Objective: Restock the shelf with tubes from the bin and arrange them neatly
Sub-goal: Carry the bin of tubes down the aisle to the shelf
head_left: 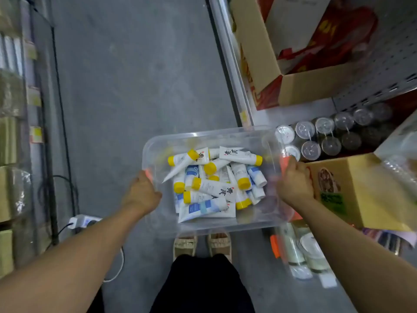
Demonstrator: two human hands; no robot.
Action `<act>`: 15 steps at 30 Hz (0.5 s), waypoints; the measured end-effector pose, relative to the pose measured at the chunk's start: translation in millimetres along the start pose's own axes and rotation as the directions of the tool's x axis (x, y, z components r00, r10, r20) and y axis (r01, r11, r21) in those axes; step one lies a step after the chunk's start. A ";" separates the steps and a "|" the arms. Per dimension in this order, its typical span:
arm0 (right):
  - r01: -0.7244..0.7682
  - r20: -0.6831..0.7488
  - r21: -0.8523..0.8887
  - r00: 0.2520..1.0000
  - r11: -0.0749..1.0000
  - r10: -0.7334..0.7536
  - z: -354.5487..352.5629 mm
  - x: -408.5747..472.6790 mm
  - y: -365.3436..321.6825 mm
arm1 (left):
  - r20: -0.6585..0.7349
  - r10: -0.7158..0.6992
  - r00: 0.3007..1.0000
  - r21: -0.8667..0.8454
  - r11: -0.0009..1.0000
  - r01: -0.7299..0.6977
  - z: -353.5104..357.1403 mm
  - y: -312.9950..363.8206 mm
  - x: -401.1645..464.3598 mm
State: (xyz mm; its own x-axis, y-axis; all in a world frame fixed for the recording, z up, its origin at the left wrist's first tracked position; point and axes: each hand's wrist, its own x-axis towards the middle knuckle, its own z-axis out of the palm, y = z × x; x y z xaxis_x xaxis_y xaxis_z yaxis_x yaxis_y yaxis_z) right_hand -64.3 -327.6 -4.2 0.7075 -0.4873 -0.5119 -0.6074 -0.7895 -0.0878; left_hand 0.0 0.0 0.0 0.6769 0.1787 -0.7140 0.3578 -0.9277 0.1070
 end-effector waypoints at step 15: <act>0.008 -0.189 -0.062 0.982 0.998 -0.019 34.2 28.6 -1.1 | -0.231 -0.060 0.971 -0.138 0.990 0.028 30.9 -7.0 39.0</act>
State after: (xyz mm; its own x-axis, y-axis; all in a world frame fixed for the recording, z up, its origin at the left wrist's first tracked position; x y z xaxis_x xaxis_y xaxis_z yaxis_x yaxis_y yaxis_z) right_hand -55.7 -327.8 -48.0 0.7747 -0.5337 -0.3391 -0.5782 -0.8150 -0.0385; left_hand 4.0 3.3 -50.0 0.7849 0.3048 -0.5395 0.4620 -0.8681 0.1815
